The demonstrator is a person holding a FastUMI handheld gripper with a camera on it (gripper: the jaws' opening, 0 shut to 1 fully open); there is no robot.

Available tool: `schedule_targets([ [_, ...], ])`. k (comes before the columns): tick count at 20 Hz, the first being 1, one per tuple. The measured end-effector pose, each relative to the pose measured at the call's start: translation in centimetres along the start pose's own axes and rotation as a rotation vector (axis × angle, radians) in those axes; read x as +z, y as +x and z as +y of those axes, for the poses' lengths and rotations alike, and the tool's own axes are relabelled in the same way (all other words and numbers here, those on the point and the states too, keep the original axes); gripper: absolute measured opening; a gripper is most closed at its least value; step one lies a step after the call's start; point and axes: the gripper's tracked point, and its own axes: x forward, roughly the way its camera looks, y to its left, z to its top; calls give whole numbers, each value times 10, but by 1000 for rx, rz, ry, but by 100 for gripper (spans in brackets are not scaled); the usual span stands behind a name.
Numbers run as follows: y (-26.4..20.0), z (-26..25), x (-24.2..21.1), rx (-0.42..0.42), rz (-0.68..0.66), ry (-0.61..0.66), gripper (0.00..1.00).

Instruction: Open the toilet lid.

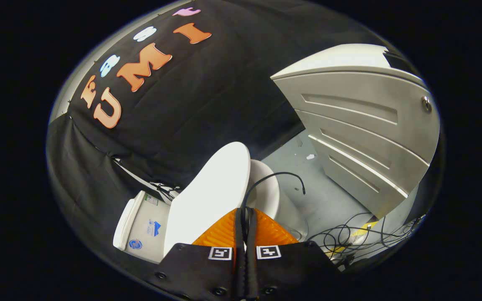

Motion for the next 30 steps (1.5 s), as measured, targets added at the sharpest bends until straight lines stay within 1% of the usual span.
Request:
schedule_targets([
  [3,-13,27,14,29,-34,-20,7],
  [5,-21,50,26,40,-52,-97,8],
  [9,-43,117,43,74,-83,-263,8],
  [11,-50,136,43,83,-90,-312,8],
  [14,-62,179,51,139,-146,-387,8],
  [15,-67,192,50,147,-143,-414,7],
  [19,-75,232,47,129,-165,-539,7],
  [23,-81,261,44,146,-178,-593,7],
  [26,-86,279,39,143,-194,-632,7],
  [30,-91,315,31,158,-202,-658,7],
])
